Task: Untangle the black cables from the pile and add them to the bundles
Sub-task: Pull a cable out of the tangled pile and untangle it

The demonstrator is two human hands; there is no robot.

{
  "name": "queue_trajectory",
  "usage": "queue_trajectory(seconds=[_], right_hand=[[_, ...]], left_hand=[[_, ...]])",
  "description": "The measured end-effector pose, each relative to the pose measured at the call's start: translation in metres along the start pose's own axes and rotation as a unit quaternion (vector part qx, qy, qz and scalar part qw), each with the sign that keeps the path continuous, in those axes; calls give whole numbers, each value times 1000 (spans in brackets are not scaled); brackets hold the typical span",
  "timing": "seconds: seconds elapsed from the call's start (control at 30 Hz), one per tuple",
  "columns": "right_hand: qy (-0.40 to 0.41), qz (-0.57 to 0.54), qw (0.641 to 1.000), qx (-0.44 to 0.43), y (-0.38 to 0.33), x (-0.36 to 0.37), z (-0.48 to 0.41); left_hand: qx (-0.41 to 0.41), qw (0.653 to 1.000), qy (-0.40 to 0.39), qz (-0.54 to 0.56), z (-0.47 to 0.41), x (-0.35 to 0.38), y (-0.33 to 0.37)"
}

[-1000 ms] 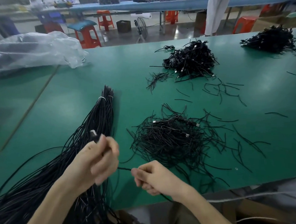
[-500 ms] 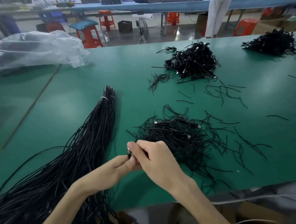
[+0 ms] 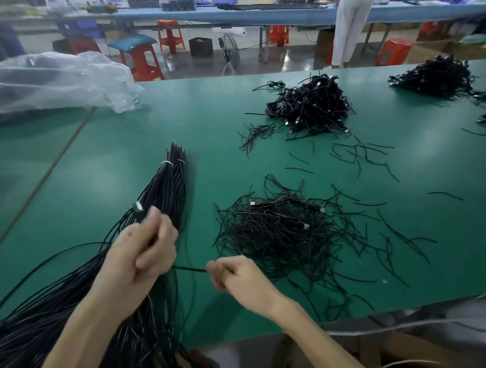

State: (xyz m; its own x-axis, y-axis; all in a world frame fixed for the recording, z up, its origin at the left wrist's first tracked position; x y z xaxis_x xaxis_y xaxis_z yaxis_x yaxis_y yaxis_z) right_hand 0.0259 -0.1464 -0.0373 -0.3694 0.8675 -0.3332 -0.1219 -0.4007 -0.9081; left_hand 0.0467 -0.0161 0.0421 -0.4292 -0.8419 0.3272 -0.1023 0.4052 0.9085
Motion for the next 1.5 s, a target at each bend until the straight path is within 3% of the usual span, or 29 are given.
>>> queue_trajectory(seconds=[0.07, 0.13, 0.2, 0.27, 0.33, 0.4, 0.5, 0.6, 0.67, 0.7, 0.77, 0.83, 0.9, 0.97, 1.0, 1.13, 1.23, 1.37, 1.43, 1.5], right_hand=[[24, 3, 1000, -12, -5, -17, -7], [48, 11, 999, -10, -12, -30, -12], [60, 21, 998, -29, -25, -34, -15], [59, 20, 996, -64, -38, -28, -13], [46, -11, 995, -87, -45, -14, -10], [20, -77, 993, -90, -43, 3, -10], [0, -146, 987, -73, -31, 22, -9], [31, -71, 994, -72, -19, 21, -7], [36, -31, 997, -69, -11, 13, -9], [38, -20, 997, -68, -9, 6, -11], [49, -5, 996, -72, -10, -11, -13], [60, -20, 996, -69, -13, -24, -17], [91, -35, 993, -60, -17, -34, -19], [118, -55, 990, -62, -25, -35, -17], [123, -66, 988, -68, -31, -31, -15], [100, -142, 981, -92, -40, -11, -5], [81, -146, 982, -93, -35, 6, 2], [81, -120, 987, -70, -21, 20, 2], [91, -104, 988, -62, -17, 14, -1], [92, -81, 991, -60, -15, 6, -1]], left_hand=[[-90, 969, -129, -193, 14, 8, -20], [-190, 896, -246, -316, 37, 14, -55], [-210, 855, -250, -403, 41, 8, -75], [-175, 887, -146, -401, 30, -5, -75], [-122, 947, -44, -295, 19, -15, -67], [-78, 984, -30, -156, 14, -6, -60], [-32, 998, 29, -48, 7, 2, -50], [2, 992, 123, 40, 2, -4, -36], [12, 991, 110, 81, 1, -5, -22], [7, 995, 77, 63, 2, -3, -16], [-42, 996, -22, -79, 6, 6, -18], [-113, 951, -118, -264, 15, 10, -38], [-164, 884, -184, -397, 24, 12, -61], [-157, 826, -180, -511, 22, 4, -72], [-143, 827, -152, -522, 19, -1, -71], [-71, 937, -79, -332, 9, -5, -61], [-26, 984, -33, -171, 5, 2, -50], [-1, 995, 103, -4, -1, 5, -42], [-18, 985, 169, 37, 2, 4, -45], [-23, 981, 187, 51, 5, 5, -47]])
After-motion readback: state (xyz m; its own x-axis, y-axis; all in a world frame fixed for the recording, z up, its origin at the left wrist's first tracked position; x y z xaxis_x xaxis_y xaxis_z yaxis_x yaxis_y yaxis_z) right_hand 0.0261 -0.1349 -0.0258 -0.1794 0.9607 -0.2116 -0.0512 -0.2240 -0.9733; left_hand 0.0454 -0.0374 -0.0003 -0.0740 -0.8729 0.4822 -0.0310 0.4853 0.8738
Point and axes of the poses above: each hand's wrist, its own z-axis away from the middle knuckle, its own x-axis out of the palm, y = z × x, the point moved 10 cm from there along -z, towards the middle knuckle, and after that the axes turned 11 degrees about x, right-handed, at the moved point
